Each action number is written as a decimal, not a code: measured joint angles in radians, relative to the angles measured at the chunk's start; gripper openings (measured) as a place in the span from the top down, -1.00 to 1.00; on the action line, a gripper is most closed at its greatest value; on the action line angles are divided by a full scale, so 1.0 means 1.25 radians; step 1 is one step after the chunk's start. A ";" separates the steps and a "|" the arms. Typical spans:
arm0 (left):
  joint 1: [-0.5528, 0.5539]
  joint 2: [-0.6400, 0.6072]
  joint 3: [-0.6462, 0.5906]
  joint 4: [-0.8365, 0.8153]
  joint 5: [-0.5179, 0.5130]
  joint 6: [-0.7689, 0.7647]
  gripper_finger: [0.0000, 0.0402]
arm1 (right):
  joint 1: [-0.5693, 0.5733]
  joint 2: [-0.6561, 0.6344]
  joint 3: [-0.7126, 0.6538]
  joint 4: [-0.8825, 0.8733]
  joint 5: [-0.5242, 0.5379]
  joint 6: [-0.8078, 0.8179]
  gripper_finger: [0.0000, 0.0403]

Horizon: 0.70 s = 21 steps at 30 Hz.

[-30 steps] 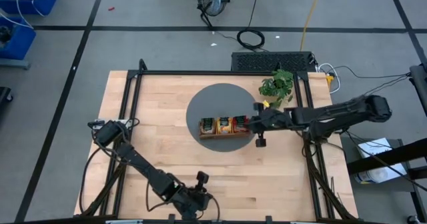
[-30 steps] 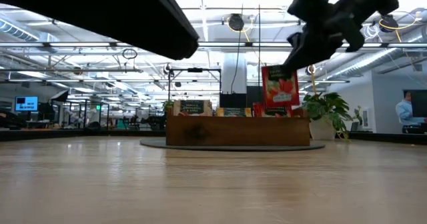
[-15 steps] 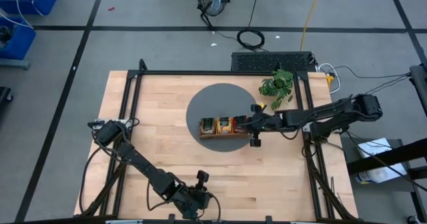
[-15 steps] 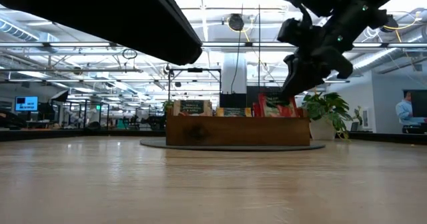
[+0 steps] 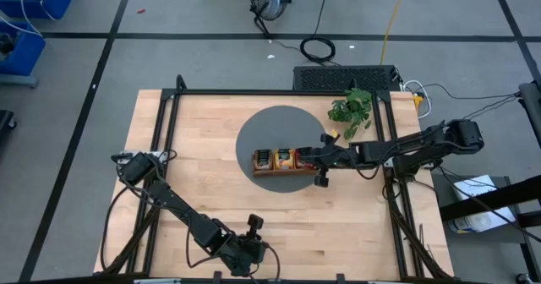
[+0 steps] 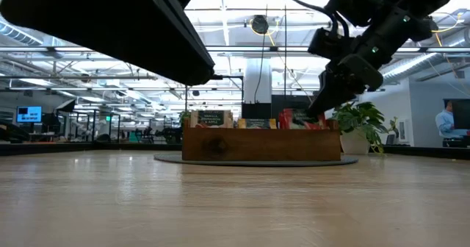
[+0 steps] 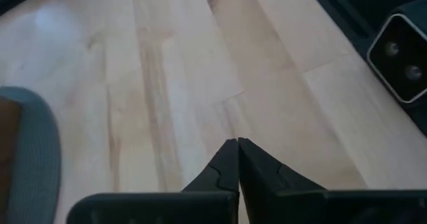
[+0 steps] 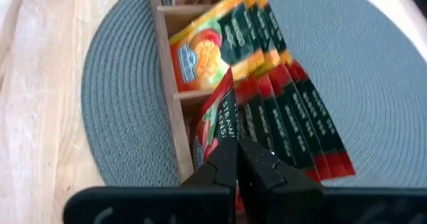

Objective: Pick & Place Tea
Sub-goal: Put the red tea bag into the right slot of the wooden organizer, then return to Home Position

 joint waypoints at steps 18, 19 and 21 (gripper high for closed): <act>0.038 0.000 -0.033 0.003 -0.043 -0.040 0.98 | 0.008 -0.035 -0.021 -0.001 -0.002 0.019 0.42; 0.044 0.000 -0.033 0.000 -0.043 -0.033 0.97 | 0.008 -0.048 -0.021 -0.001 -0.002 0.016 0.39; 0.056 -0.014 -0.034 -0.034 -0.042 -0.012 0.96 | 0.008 -0.076 -0.021 -0.001 -0.002 0.012 0.33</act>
